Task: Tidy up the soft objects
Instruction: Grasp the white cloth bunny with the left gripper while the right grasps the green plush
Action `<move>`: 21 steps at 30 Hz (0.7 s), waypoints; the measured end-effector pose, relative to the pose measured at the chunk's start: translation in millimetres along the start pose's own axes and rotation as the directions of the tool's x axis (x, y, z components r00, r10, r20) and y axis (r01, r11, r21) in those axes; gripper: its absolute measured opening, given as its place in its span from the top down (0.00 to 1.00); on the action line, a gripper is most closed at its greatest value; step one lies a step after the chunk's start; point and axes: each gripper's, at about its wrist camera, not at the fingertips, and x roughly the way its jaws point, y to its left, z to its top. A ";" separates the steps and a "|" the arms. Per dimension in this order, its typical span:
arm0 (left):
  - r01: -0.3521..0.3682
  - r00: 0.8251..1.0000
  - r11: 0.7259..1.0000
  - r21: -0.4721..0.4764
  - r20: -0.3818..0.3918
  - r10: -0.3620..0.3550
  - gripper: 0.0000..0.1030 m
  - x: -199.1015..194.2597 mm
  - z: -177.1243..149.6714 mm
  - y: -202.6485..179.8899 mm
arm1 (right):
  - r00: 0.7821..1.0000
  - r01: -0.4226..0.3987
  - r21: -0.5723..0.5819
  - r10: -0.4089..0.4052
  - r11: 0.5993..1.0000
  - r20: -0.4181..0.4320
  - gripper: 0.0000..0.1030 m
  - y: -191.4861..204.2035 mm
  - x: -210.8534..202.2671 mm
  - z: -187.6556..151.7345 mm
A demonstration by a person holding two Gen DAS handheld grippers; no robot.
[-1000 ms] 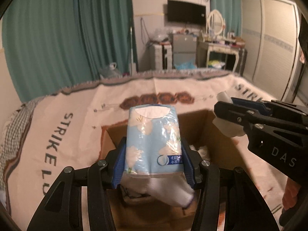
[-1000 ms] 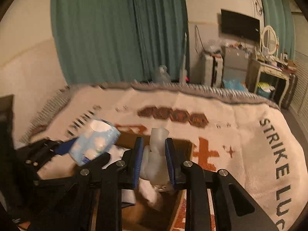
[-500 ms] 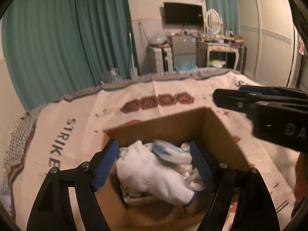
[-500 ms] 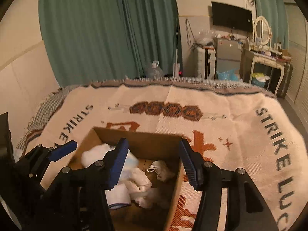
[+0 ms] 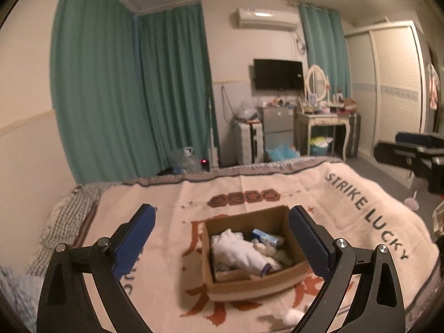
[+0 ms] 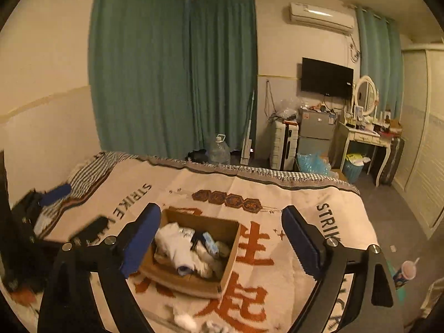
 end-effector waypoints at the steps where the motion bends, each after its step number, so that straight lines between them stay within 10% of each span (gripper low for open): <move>1: 0.001 1.000 1.000 -0.007 -0.001 -0.001 0.04 -5.9 -2.8 0.9 | 1.000 -0.006 -0.006 0.006 1.000 -0.007 0.10 2.3 -7.0 -3.6; 13: -0.106 0.986 0.994 -0.010 -0.130 0.104 0.04 -6.1 -102.3 -20.0 | 0.977 -0.064 -0.049 0.053 0.997 -0.207 0.10 13.5 4.7 -115.6; 21: -0.076 0.946 0.996 -0.044 -0.318 0.058 0.04 53.1 -172.0 -44.6 | 0.904 -0.067 -0.007 0.057 0.998 -0.423 0.10 -0.9 85.9 -214.0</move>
